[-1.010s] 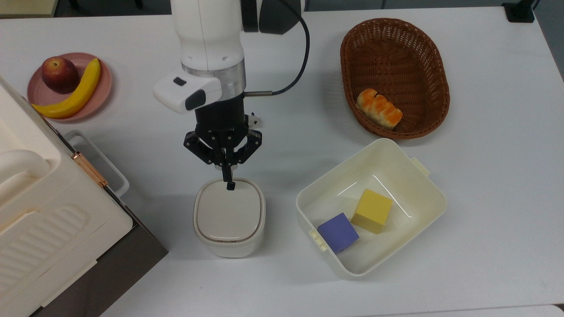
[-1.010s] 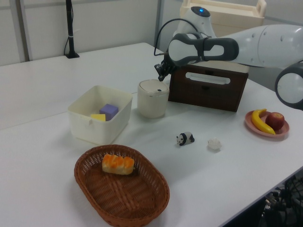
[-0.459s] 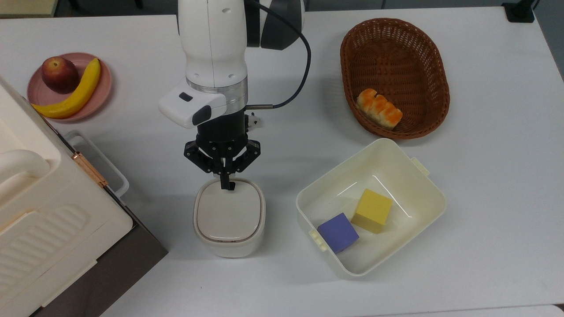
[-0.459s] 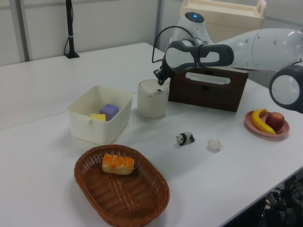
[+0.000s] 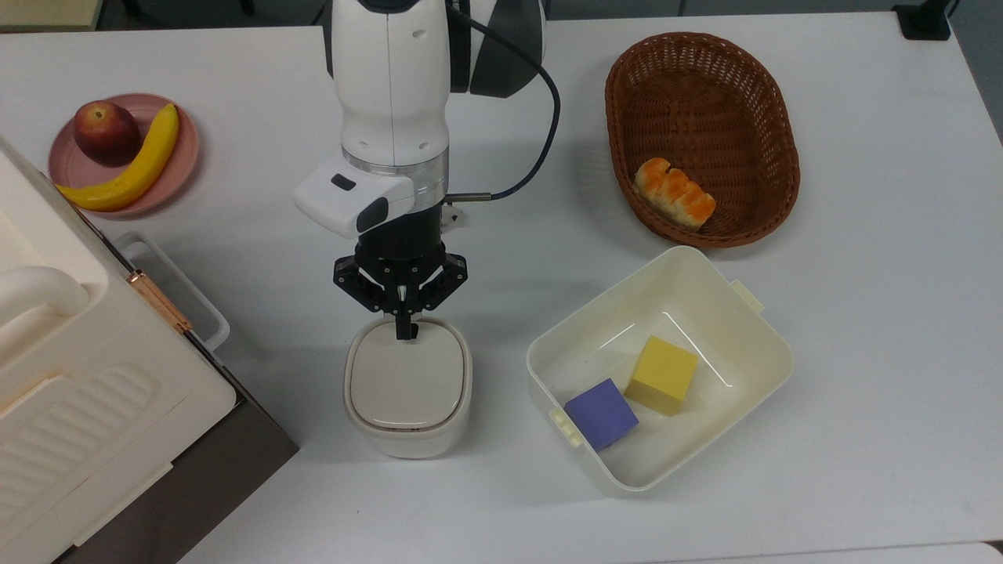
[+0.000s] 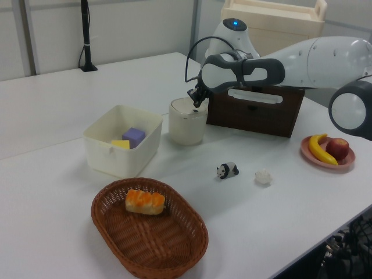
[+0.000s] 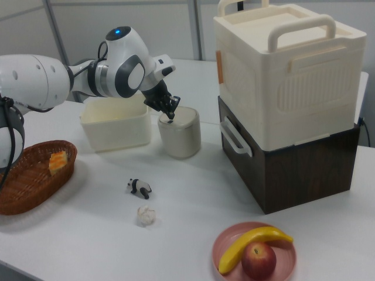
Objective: Open the trash can
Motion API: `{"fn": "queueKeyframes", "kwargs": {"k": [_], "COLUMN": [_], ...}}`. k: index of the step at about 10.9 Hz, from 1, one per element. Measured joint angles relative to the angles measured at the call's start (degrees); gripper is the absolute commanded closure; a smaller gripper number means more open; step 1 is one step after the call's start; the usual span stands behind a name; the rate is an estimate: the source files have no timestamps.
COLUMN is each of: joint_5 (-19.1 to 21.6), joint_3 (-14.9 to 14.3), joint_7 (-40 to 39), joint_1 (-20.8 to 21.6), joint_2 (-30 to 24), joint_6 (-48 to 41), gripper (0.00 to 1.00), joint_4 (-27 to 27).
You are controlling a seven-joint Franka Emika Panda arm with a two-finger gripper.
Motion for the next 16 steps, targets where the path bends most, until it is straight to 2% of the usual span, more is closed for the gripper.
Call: {"fn": "queueKeyframes", "kwargs": {"k": [8,13,15,16], "joint_5": [-2.4,-7.1,-6.9,-3.2], "joint_3": [0.6,1.3,1.5,1.7], "joint_7": [-0.8,-0.9,-0.8,-0.4], "joint_1": [0.1,0.2,0.0,-0.3], "joint_2": [0.8,1.0,0.8,0.1], "joint_6": [0.0,0.0,0.0,0.3], "gripper": [1.00,1.00,1.00,0.97], "joint_4": [-0.1,-0.2,-0.1,0.3]}}
